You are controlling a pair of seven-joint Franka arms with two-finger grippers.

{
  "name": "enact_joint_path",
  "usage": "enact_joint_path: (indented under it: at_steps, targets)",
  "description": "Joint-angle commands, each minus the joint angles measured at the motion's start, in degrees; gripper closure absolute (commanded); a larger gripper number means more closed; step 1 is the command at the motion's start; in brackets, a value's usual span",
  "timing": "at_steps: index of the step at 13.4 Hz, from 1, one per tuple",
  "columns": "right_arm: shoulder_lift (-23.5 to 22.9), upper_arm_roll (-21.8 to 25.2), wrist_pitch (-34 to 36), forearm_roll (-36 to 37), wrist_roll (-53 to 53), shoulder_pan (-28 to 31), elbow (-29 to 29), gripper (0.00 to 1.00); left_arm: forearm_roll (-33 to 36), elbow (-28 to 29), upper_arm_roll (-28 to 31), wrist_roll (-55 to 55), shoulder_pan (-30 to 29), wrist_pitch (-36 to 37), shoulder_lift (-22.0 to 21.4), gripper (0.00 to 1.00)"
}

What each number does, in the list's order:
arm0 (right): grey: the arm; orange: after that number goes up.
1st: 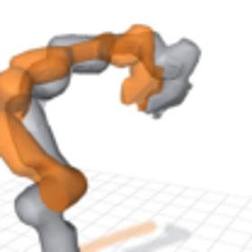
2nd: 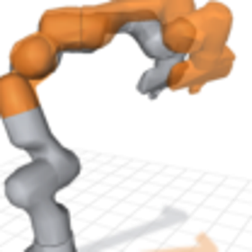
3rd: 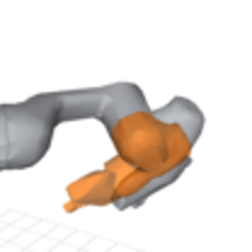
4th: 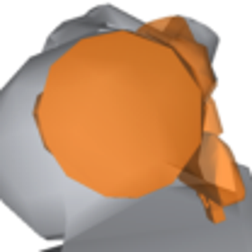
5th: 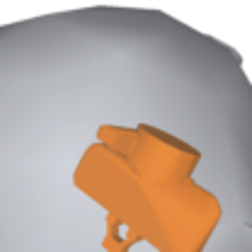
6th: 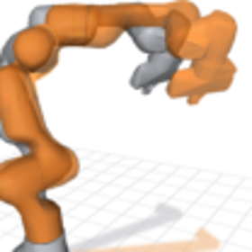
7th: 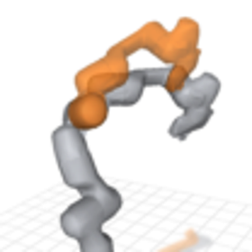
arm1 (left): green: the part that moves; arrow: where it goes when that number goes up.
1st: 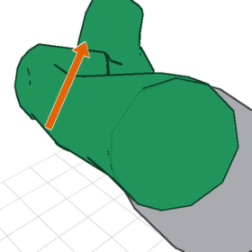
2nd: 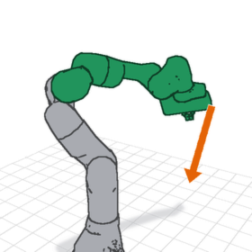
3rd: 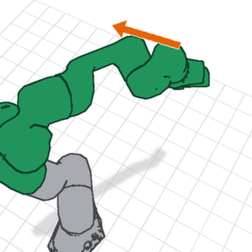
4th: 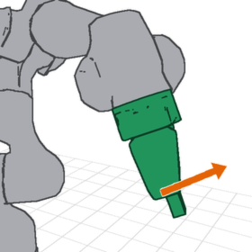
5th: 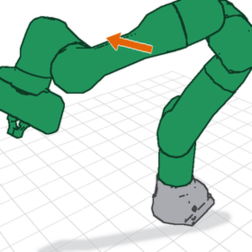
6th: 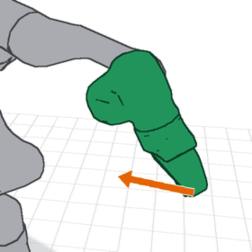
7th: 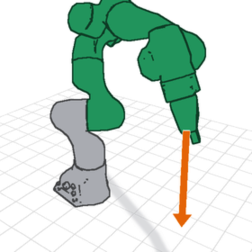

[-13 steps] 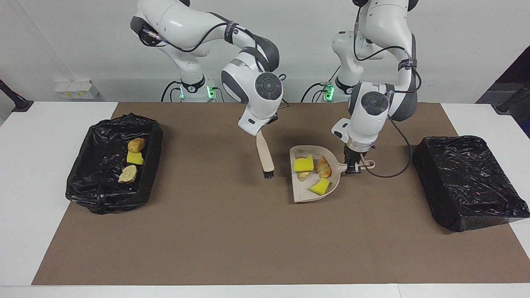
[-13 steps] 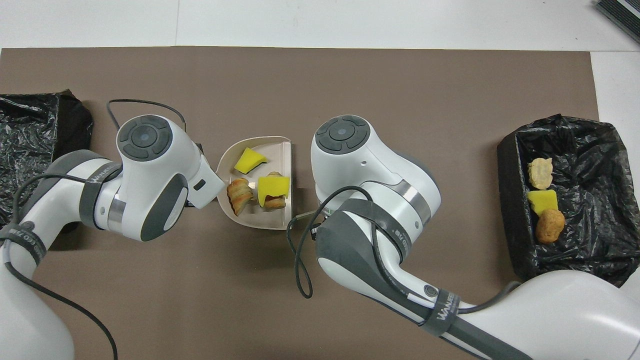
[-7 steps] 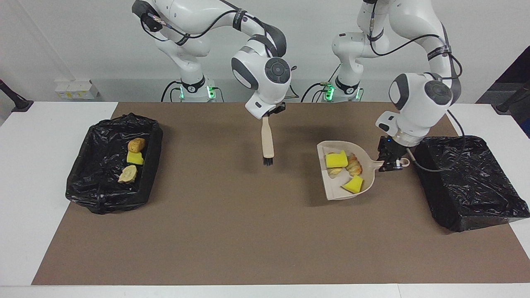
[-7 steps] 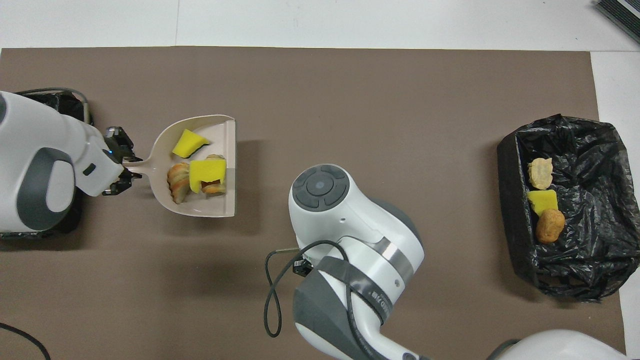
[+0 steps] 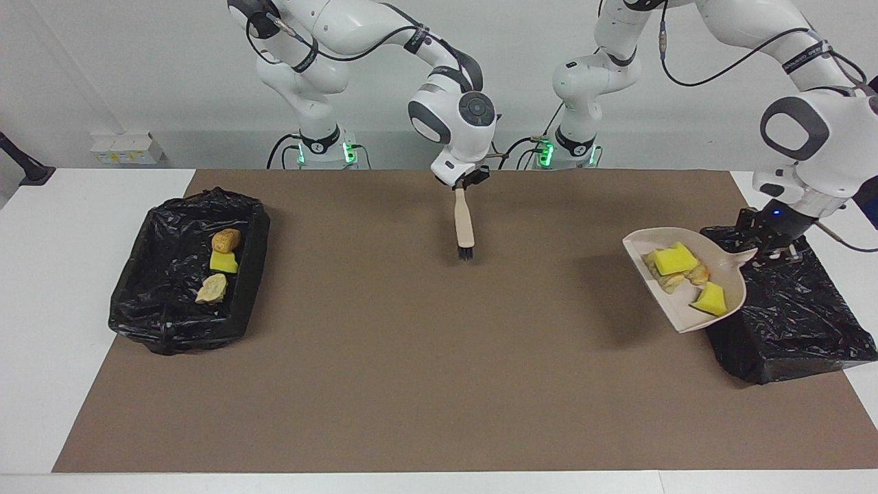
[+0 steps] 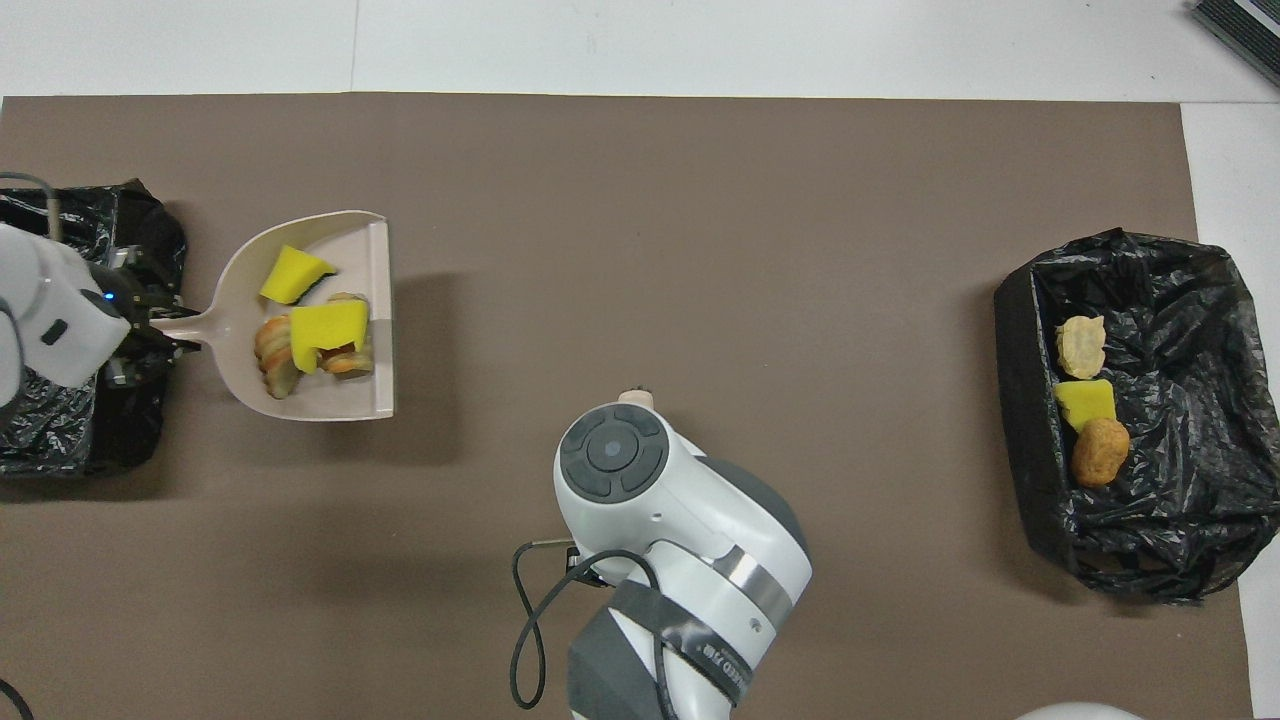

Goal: Sweep and dump trash in bin
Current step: 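Carry the dustpan to the black bag with the left gripper and tip it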

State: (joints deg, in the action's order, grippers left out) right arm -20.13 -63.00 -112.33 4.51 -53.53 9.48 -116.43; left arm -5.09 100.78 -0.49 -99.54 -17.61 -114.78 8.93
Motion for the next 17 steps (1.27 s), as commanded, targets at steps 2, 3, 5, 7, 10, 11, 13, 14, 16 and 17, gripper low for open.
enact_joint_path:
  at_steps: [2, 3, 5, 7, 10, 11, 13, 14, 16, 17]
  targets:
    - [0.18, -1.77, -4.29, -1.53, -1.65, -0.34, -2.49, 1.00, -0.62, -8.22, -0.82, -2.06, -7.68, 4.03, 4.77, 1.00]
    - [-0.17, -1.78, -5.87, -1.53, -2.62, -0.78, -3.19, 1.00, -0.62, -11.01, -0.82, -3.02, -9.44, 5.52, 6.09, 1.00]
    - [-1.84, -1.78, -6.24, -1.61, -3.51, -1.04, -4.07, 1.00, 1.12, -18.83, -0.82, -7.84, -11.82, 7.72, 11.35, 1.00]
    - [-2.11, -1.95, -5.80, -1.70, -3.51, -0.96, -4.42, 1.00, 6.82, -22.72, -1.00, -10.66, -12.36, 7.29, 14.00, 1.00]
    - [-2.11, -2.04, -3.17, -4.07, -3.07, -0.96, -4.08, 0.97, 16.06, -23.00, -0.91, -12.61, -11.74, 2.74, 15.15, 1.00]
    - [-2.20, -2.04, -2.81, -4.08, -2.90, -0.96, -3.38, 0.13, 19.65, -22.91, -0.91, -12.61, -11.57, 1.59, 15.15, 1.00]
    - [-2.72, -1.95, -2.29, -4.16, -2.89, -0.96, -1.36, 0.00, 24.41, -22.56, -0.91, -12.00, -10.96, 0.53, 15.15, 1.00]
    - [-3.33, -1.87, -1.67, -4.08, -2.81, -0.78, 0.39, 0.00, 27.13, -21.77, -0.83, -11.90, -9.30, -0.26, 14.98, 1.00]
    - [-3.43, -1.16, 0.78, -3.90, -2.72, -0.34, 4.69, 0.00, 31.97, -21.33, -0.82, -9.72, -7.71, -0.45, 14.89, 1.00]
    - [-3.43, -0.81, 2.45, -3.29, -2.63, 0.01, 7.15, 0.00, 33.38, -21.33, -0.82, -9.18, -7.53, -0.45, 14.89, 1.00]
